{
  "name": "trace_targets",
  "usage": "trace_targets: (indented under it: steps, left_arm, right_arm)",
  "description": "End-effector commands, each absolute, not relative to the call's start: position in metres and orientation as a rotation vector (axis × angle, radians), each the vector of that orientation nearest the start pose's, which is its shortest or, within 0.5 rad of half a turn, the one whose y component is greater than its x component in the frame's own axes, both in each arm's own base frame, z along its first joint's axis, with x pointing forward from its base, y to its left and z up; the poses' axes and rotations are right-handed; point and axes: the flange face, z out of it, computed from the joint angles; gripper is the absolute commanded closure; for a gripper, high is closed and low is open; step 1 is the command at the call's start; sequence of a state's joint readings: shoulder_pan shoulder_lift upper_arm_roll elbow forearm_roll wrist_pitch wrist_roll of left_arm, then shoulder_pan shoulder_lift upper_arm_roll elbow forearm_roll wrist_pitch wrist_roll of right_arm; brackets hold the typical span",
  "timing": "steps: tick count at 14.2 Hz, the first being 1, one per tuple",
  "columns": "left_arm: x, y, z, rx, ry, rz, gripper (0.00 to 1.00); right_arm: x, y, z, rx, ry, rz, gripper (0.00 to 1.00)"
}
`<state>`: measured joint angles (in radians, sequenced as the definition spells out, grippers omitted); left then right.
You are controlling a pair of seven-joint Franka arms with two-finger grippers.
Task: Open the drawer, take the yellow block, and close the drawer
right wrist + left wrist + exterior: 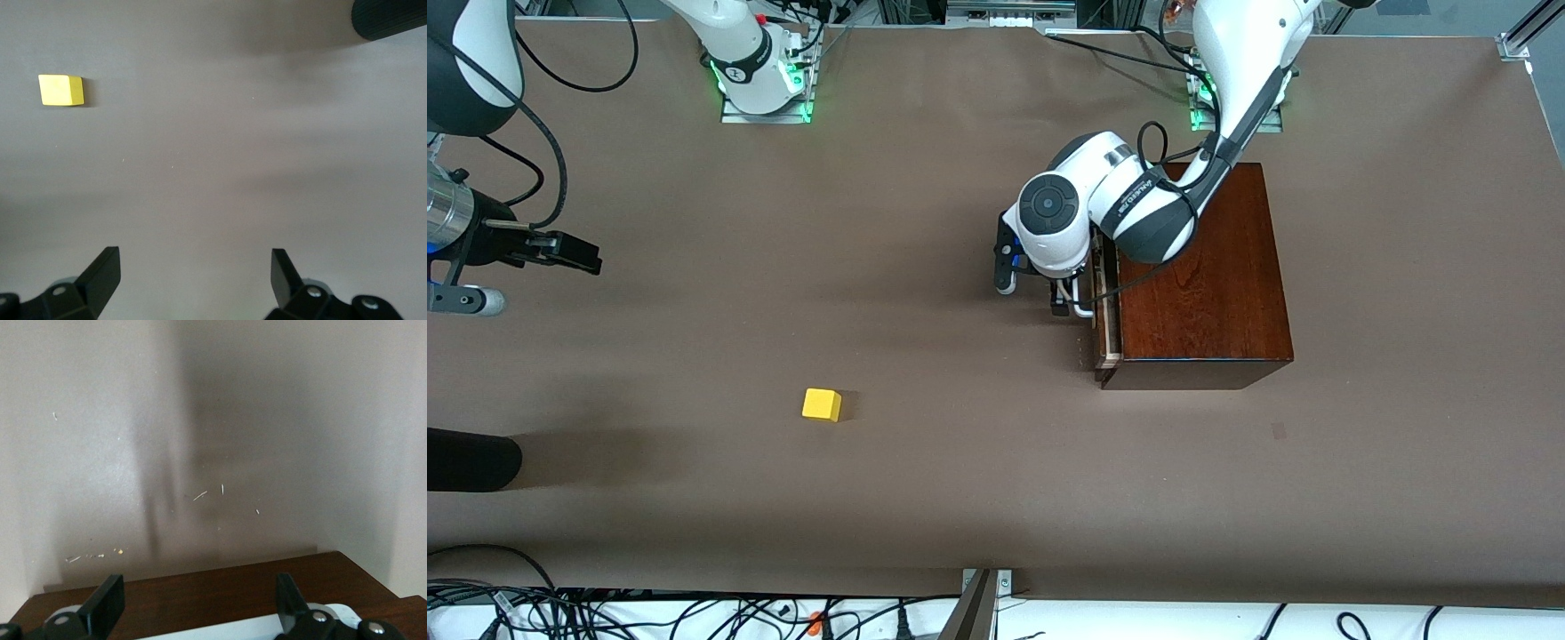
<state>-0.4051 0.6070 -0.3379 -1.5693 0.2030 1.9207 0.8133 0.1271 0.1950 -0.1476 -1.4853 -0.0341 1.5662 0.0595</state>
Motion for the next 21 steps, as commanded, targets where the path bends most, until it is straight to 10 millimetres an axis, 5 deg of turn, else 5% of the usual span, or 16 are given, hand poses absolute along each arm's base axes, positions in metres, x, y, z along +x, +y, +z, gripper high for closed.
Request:
trace_targets:
  steps: [1, 6, 10, 15, 17, 21]
  left_arm:
    - [0.535, -0.391, 0.295, -2.158, 2.214, 0.388, 0.0]
    - [0.537, -0.391, 0.3, -2.143, 2.215, 0.376, 0.0]
    - [0.532, -0.391, 0.357, -2.291, 2.164, 0.292, 0.0]
    - [0.564, -0.273, 0.458, -2.803, 1.752, 0.309, 0.0]
    - [0.559, -0.247, 0.497, -2.895, 1.524, 0.328, 0.0]
    - [0.558, -0.185, 0.542, -2.98, 1.126, 0.315, 0.0]
  right_arm:
    - [0.597, -0.018, 0.56, -3.168, 0.117, 0.155, 0.0]
    - [0.592, -0.017, 0.571, -3.161, 0.135, 0.15, 0.0]
    - [0.587, -0.017, 0.58, -3.16, 0.137, 0.133, 0.0]
    - [0.583, -0.018, 0.589, -3.152, 0.145, 0.101, 0.0]
    - [0.584, -0.018, 0.589, -3.151, 0.142, 0.089, 0.0]
    - [0.585, -0.019, 0.589, -3.132, 0.133, 0.074, 0.0]
